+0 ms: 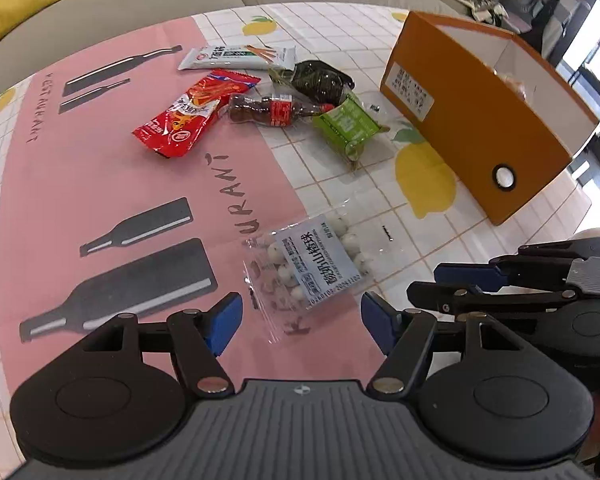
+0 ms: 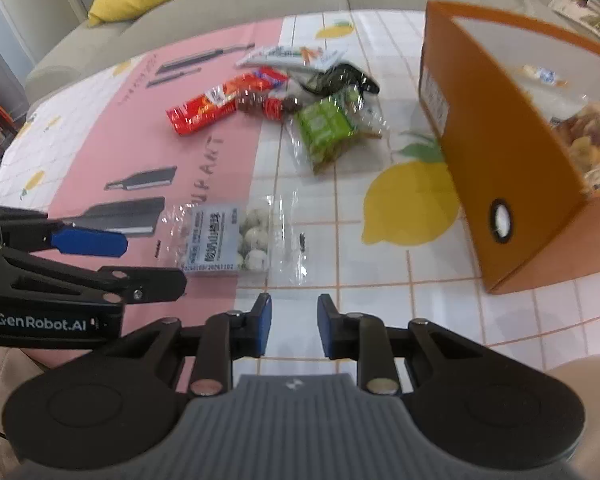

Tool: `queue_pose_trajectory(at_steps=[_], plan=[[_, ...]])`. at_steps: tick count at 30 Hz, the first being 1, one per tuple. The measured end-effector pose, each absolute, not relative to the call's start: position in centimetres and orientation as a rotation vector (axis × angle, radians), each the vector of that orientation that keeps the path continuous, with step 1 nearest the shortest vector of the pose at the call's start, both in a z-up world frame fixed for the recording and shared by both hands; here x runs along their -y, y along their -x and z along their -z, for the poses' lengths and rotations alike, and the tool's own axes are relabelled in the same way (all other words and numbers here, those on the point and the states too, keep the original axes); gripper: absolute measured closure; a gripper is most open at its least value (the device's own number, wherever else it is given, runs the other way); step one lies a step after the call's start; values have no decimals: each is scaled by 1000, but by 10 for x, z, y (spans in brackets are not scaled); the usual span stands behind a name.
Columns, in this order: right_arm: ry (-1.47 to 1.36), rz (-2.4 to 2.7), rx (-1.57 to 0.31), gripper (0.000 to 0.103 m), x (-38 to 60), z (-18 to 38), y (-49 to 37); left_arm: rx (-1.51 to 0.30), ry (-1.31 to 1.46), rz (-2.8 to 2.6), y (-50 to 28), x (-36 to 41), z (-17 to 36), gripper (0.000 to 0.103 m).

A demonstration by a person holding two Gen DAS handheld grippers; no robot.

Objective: Organize snacks
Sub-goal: 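Move both tools back over the remaining snacks, then grasp the white yogurt-ball pack with the left tool while the right tool grasps the green bag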

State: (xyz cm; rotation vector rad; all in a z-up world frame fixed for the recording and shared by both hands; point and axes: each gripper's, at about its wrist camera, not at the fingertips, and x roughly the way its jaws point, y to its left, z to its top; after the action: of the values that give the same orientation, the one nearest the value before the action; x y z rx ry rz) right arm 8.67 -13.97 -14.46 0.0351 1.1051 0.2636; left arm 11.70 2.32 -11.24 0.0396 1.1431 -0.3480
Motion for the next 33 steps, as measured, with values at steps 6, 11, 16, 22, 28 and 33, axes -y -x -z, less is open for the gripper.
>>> queue_pose_trajectory(at_steps=[6, 11, 16, 22, 28, 33], plan=[[-10, -271, -1125, 80, 129, 158, -104, -1114, -160, 396, -130, -20, 120, 20], [-9, -292, -1108, 80, 123, 161, -128, -1104, -230, 451, -142, -21, 125, 18], [-8, -316, -1088, 80, 115, 161, -146, -1109, -174, 463, -154, -24, 126, 18], [-20, -297, -1046, 79, 125, 153, -148, -1117, -63, 445, -156, -15, 132, 16], [-12, -268, -999, 79, 138, 148, -143, -1111, -40, 360, -157, -5, 143, 19], [-8, -256, -963, 78, 142, 148, -142, -1080, 8, 318, -157, -7, 145, 23]])
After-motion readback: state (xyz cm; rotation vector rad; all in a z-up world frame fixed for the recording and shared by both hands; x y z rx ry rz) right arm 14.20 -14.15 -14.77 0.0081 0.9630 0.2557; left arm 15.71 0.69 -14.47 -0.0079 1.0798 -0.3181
